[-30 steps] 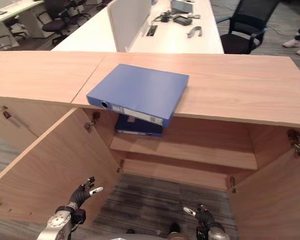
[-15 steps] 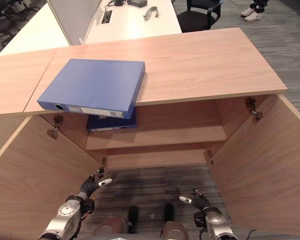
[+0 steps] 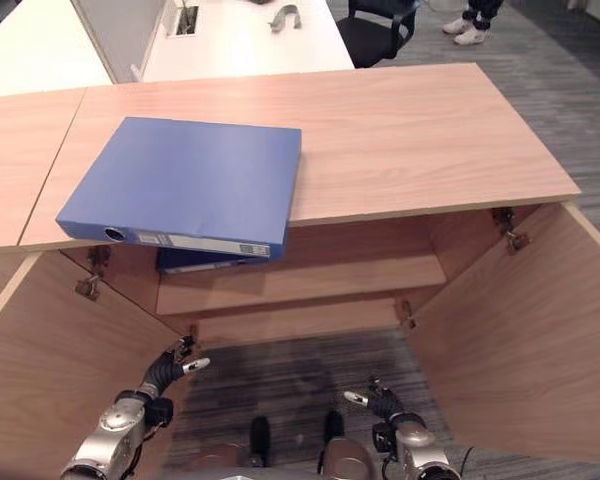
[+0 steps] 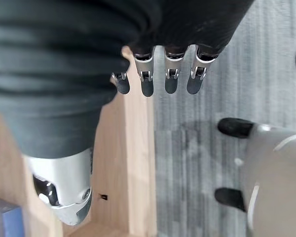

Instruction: Put the empty folder in the office cabinet

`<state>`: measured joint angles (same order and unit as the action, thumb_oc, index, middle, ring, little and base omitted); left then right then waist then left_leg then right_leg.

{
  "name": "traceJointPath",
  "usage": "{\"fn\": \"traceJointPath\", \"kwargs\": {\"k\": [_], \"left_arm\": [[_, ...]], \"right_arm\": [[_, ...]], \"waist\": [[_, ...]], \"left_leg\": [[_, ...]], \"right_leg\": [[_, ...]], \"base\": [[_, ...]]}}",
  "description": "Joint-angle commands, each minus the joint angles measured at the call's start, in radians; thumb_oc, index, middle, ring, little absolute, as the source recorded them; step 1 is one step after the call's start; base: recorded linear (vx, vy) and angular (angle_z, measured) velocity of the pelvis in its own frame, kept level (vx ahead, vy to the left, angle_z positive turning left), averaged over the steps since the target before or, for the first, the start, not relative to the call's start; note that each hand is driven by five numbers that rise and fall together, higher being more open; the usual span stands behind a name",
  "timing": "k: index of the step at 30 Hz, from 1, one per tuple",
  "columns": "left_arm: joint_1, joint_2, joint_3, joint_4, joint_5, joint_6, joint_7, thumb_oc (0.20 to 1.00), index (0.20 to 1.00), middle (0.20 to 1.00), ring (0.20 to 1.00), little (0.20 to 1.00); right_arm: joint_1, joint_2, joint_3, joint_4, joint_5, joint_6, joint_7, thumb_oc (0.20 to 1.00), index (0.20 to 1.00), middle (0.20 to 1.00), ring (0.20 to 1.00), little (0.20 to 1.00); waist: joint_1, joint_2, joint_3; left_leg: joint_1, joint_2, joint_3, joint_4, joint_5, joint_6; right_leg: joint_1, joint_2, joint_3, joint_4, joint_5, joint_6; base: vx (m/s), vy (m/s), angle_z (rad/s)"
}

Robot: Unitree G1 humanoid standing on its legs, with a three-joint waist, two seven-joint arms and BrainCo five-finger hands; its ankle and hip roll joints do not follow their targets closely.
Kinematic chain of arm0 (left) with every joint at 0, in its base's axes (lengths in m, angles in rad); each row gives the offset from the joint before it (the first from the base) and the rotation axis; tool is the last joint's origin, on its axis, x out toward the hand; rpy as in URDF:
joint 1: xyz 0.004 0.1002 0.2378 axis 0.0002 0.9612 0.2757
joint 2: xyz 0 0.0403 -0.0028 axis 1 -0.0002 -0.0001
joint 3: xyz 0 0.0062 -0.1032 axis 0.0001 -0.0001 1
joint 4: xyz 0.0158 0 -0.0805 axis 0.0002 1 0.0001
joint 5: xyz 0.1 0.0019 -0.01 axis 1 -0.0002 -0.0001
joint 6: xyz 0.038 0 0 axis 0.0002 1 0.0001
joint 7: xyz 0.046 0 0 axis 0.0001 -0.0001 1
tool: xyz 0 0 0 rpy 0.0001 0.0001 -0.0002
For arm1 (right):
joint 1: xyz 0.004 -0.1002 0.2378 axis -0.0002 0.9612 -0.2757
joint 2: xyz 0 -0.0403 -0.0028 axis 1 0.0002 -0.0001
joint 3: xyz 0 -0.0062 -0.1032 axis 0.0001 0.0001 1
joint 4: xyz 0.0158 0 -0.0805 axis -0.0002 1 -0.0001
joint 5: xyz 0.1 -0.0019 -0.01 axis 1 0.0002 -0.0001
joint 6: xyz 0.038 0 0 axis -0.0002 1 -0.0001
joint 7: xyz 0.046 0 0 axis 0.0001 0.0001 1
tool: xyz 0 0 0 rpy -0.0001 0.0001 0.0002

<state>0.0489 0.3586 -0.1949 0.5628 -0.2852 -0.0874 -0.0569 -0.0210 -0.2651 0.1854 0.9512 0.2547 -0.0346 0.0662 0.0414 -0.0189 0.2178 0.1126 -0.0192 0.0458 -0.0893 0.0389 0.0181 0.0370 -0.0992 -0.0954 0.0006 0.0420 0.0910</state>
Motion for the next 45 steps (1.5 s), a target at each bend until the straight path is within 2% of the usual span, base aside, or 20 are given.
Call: {"fn": "traceJointPath", "kwargs": {"k": [1, 4, 8, 15, 16, 18, 21, 23, 29, 32, 36, 41, 43, 45], "left_arm": [[-0.011, -0.017, 0.015, -0.039, 0.020, -0.037, 0.005, 1.000, 1.000, 1.000, 1.000, 1.000], [-0.001, -0.025, 0.021, -0.052, 0.026, -0.038, 0.008, 1.000, 1.000, 1.000, 1.000, 1.000], [0.006, -0.017, 0.025, -0.076, 0.052, -0.041, 0.017, 1.000, 1.000, 1.000, 1.000, 1.000], [0.044, 0.033, 0.075, -0.224, 0.194, -0.054, 0.053, 1.000, 1.000, 1.000, 1.000, 1.000], [0.046, 0.034, 0.075, -0.226, 0.194, -0.053, 0.053, 1.000, 1.000, 1.000, 1.000, 1.000], [0.069, 0.052, 0.120, -0.293, 0.268, -0.062, 0.077, 1.000, 1.000, 1.000, 1.000, 1.000], [0.088, 0.066, 0.152, -0.345, 0.323, -0.073, 0.103, 1.000, 1.000, 1.000, 1.000, 1.000], [0.107, 0.080, 0.180, -0.398, 0.392, -0.092, 0.155, 1.000, 1.000, 1.000, 1.000, 1.000], [0.156, 0.142, 0.264, -0.540, 0.655, -0.133, 0.356, 1.000, 1.000, 1.000, 1.000, 1.000], [0.163, 0.185, 0.289, -0.606, 0.753, -0.142, 0.409, 1.000, 1.000, 1.000, 1.000, 1.000], [0.156, 0.225, 0.299, -0.692, 0.833, -0.154, 0.437, 1.000, 1.000, 1.000, 1.000, 1.000], [0.101, 0.286, 0.290, -0.753, 0.884, -0.158, 0.439, 1.000, 1.000, 1.000, 1.000, 1.000], [0.100, 0.287, 0.290, -0.754, 0.885, -0.157, 0.439, 1.000, 1.000, 1.000, 1.000, 1.000], [0.051, 0.350, 0.277, -0.794, 0.932, -0.164, 0.433, 1.000, 1.000, 1.000, 1.000, 1.000]], "right_arm": [[-0.017, -0.032, -0.004, -0.003, 0.010, -0.023, -0.003, 1.000, 1.000, 1.000, 1.000, 1.000], [0.000, -0.040, -0.002, -0.007, -0.006, -0.022, 0.000, 1.000, 1.000, 1.000, 1.000, 1.000], [0.009, -0.047, -0.009, -0.021, -0.006, -0.023, -0.003, 1.000, 1.000, 1.000, 1.000, 1.000], [0.020, -0.043, -0.036, -0.028, 0.004, -0.032, -0.012, 1.000, 1.000, 1.000, 1.000, 1.000], [0.022, -0.043, -0.035, -0.028, 0.004, -0.032, -0.012, 1.000, 1.000, 1.000, 1.000, 1.000], [0.024, -0.040, -0.041, -0.031, -0.002, -0.037, -0.011, 1.000, 1.000, 1.000, 1.000, 1.000], [0.031, -0.035, -0.043, -0.038, -0.004, -0.042, -0.012, 1.000, 1.000, 1.000, 1.000, 1.000], [0.035, -0.029, -0.042, -0.036, -0.005, -0.054, -0.019, 1.000, 1.000, 1.000, 1.000, 1.000], [0.039, -0.025, -0.017, -0.037, -0.010, -0.096, -0.041, 1.000, 1.000, 1.000, 1.000, 1.000], [0.034, -0.026, -0.004, -0.029, -0.008, -0.103, -0.048, 1.000, 1.000, 1.000, 1.000, 1.000], [0.036, -0.021, 0.021, -0.030, -0.004, -0.109, -0.043, 1.000, 1.000, 1.000, 1.000, 1.000], [0.029, -0.025, 0.047, -0.036, -0.019, -0.107, -0.035, 1.000, 1.000, 1.000, 1.000, 1.000], [0.028, -0.024, 0.046, -0.036, -0.019, -0.107, -0.035, 1.000, 1.000, 1.000, 1.000, 1.000], [0.019, -0.030, 0.059, -0.031, -0.031, -0.108, -0.029, 1.000, 1.000, 1.000, 1.000, 1.000]], "waist": [[0.005, 0.033, -0.021], [0.010, 0.031, -0.050], [0.011, 0.029, -0.056], [0.024, 0.024, -0.065], [0.024, 0.024, -0.067], [0.035, 0.021, -0.067], [0.042, 0.017, -0.069], [0.053, 0.012, -0.070], [0.087, -0.003, -0.073], [0.100, -0.001, -0.074], [0.101, 0.001, -0.074], [0.092, 0.008, -0.077], [0.092, 0.008, -0.073], [0.084, 0.018, -0.074]], "left_leg": [[-0.033, 0.028, -0.010, 0.086, -0.089, -0.039], [-0.005, 0.029, -0.019, 0.048, -0.076, -0.050], [0.013, 0.032, -0.027, 0.030, -0.069, -0.057], [0.015, 0.036, -0.045, 0.018, -0.052, -0.067], [0.023, 0.037, -0.047, 0.016, -0.063, -0.068], [0.012, 0.037, -0.057, 0.019, -0.050, -0.070], [0.019, 0.040, -0.065, 0.017, -0.060, -0.073], [0.018, 0.040, -0.074, 0.018, -0.059, -0.076], [0.016, 0.048, -0.094, 0.017, -0.056, -0.086], [0.013, 0.051, -0.101, 0.016, -0.053, -0.091], [0.018, 0.054, -0.109, 0.016, -0.053, -0.094], [0.017, 0.055, -0.116, 0.014, -0.049, -0.097], [0.011, 0.054, -0.115, 0.018, -0.040, -0.096], [0.011, 0.055, -0.112, 0.015, -0.039, -0.098]], "right_leg": [[0.011, -0.011, -0.017, 0.093, -0.102, 0.054], [0.068, -0.014, -0.049, 0.023, -0.094, 0.049], [0.096, -0.010, -0.062, -0.009, -0.089, 0.046], [0.120, -0.002, -0.079, -0.045, -0.077, 0.042], [0.129, -0.001, -0.079, -0.048, -0.087, 0.043], [0.124, 0.002, -0.084, -0.042, -0.083, 0.038], [0.135, 0.004, -0.089, -0.042, -0.099, 0.037], [0.140, 0.008, -0.094, -0.041, -0.104, 0.035], [0.148, 0.016, -0.117, -0.051, -0.108, 0.033], [0.149, 0.017, -0.127, -0.055, -0.107, 0.034], [0.157, 0.023, -0.130, -0.055, -0.111, 0.033], [0.157, 0.027, -0.130, -0.053, -0.113, 0.032], [0.151, 0.026, -0.131, -0.050, -0.103, 0.031], [0.150, 0.028, -0.130, -0.052, -0.104, 0.033]], "base": [[0.06, -0.030, 0.01], [0.08, -0.050, 0.14], [0.05, -0.048, 0.10], [0.00, -0.033, 0.10], [-0.06, -0.029, 0.05], [-0.03, -0.037, 0.10], [0.02, -0.039, 0.18], [0.02, -0.043, 0.12], [-0.01, -0.054, 0.13], [-0.01, -0.047, 0.15], [0.04, -0.029, 0.05], [0.00, -0.007, 0.00], [-0.04, 0.000, 0.00], [0.04, -0.007, 0.00]]}}
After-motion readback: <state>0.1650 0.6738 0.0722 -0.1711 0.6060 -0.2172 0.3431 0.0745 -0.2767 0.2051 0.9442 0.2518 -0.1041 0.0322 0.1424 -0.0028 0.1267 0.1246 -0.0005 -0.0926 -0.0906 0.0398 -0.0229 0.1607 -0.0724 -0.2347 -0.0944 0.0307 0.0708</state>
